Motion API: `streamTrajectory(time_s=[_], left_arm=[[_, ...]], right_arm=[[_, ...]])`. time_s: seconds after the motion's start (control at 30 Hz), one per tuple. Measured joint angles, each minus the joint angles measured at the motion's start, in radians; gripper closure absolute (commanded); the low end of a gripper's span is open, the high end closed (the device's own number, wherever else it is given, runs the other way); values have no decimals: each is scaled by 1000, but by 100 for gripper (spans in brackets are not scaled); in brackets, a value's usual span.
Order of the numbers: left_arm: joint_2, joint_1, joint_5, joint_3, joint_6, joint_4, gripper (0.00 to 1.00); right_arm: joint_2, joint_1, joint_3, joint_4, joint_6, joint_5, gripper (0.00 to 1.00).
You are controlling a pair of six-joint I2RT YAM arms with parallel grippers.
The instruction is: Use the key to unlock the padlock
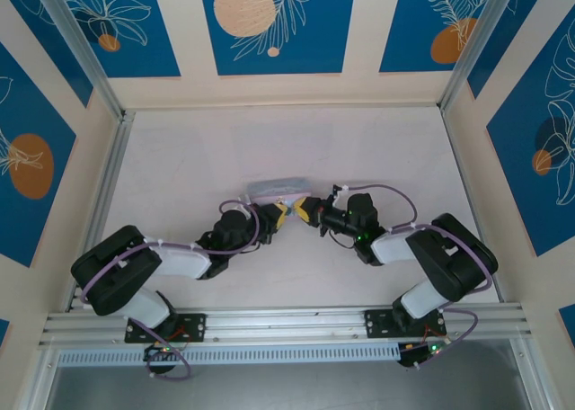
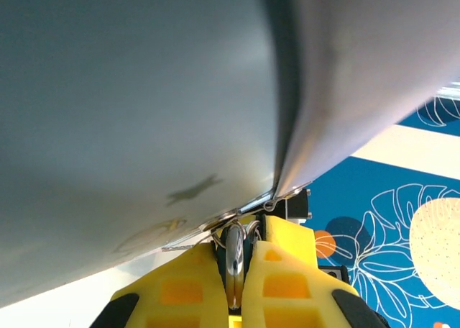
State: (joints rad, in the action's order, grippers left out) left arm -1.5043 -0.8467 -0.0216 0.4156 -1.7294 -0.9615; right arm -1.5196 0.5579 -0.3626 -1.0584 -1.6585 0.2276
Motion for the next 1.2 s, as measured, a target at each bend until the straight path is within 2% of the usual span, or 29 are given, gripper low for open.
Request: streamTrajectory(time_s=[0.33,0.53,0.87,0.93,1.2], left_arm=[[3,-8,14,0,2,1,100],[3,-8,14,1,48,36,100],[-101,0,14,7,182,82,100],[-124,0,14,14,208,92,95],[-173,2,19,46,282,113,60]], right_arm=[[55,1,45,34,18,-10,100],[97,12,87,56,28,17,100],[331,2,111,289,112,8,100],[370,0,110,346,131,2,100],[424,0,107,488,168,-29,100]])
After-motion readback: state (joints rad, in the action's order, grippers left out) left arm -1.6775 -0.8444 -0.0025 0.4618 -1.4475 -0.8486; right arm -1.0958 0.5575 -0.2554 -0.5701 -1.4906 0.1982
